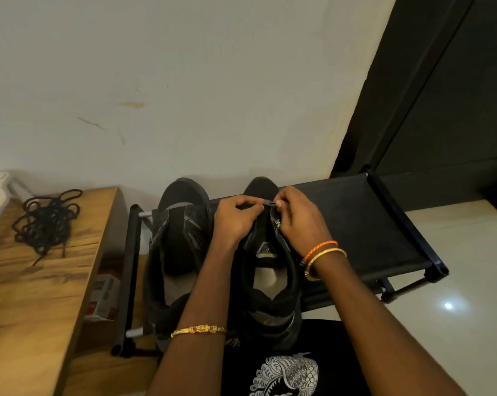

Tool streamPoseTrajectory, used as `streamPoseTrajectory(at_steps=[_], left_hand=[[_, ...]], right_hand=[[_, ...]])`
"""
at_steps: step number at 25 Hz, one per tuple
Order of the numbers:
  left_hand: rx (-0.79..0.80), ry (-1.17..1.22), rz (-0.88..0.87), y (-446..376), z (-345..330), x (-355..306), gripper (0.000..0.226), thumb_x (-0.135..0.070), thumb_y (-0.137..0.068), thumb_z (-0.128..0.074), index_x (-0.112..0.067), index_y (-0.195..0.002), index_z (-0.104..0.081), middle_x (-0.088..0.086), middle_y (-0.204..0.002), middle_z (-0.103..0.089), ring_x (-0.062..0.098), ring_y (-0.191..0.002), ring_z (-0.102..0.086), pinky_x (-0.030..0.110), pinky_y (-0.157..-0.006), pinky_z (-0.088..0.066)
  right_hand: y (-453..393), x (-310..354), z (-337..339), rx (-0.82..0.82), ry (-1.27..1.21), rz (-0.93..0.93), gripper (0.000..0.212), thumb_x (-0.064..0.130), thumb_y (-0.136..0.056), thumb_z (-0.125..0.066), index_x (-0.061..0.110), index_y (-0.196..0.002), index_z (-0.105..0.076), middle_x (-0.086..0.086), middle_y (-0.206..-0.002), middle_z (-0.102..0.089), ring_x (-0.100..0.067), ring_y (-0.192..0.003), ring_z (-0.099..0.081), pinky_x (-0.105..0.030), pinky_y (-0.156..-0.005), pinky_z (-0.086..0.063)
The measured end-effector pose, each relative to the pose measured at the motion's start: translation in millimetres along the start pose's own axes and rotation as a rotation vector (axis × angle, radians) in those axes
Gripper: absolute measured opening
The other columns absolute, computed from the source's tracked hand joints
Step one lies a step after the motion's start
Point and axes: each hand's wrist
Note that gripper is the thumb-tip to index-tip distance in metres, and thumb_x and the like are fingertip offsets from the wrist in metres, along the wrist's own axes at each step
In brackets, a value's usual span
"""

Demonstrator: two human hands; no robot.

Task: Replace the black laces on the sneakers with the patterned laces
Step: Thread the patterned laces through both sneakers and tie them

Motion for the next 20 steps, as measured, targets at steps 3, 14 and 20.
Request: streamPoseTrajectory(at_steps=[3,14,20], left_hand=[[-0.002,0.027,0.039,0,-2,-2,0.027,-0.004,-0.083,-0.066,-0.028,-0.075,-0.074,0.001,-0.087,-0.074,0.018,-0.088,-0.07,0.038,-0.088,-0.056],[0.013,-0.06,0.063,-1,-4,-9,0.026,-0.003,-0.082,-0.069,-0.027,-0.072,-0.071,0.004,-0.088,-0.072,0.021,-0.091,-0.068,0.04,-0.091,-0.054],[0.059,-0.092,0.026,0,0,-10,0.016,-0.005,-0.077,-0.076,-0.019,-0.072,-0.072,0.004,-0.08,-0.072,0.021,-0.085,-0.069,0.04,-0.088,-0.056]], right_hand=[[-6,6,-10,0.036,0.078,-0.03,0.007,0.005,-0.092,-0.041,0.006,-0.093,-0.048,-0.012,-0.083,-0.057,-0.032,-0.076,-0.055,-0.044,-0.067,-0.047],[-23,-15,34,0.016,-0.038,-0.274,0.008,0.013,-0.092,-0.057,0.012,-0.091,-0.065,0.003,-0.083,-0.061,-0.007,-0.074,-0.056,-0.021,-0.069,-0.047],[-20,-8,25,0.159,0.144,-0.18,0.01,0.019,-0.09,-0.06,0.02,-0.089,-0.07,0.005,-0.092,-0.064,-0.016,-0.094,-0.058,-0.04,-0.095,-0.043]])
Point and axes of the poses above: each hand's wrist, its own y-axis away from the middle knuckle, its own z-axis out of the back of the hand, x = y × z
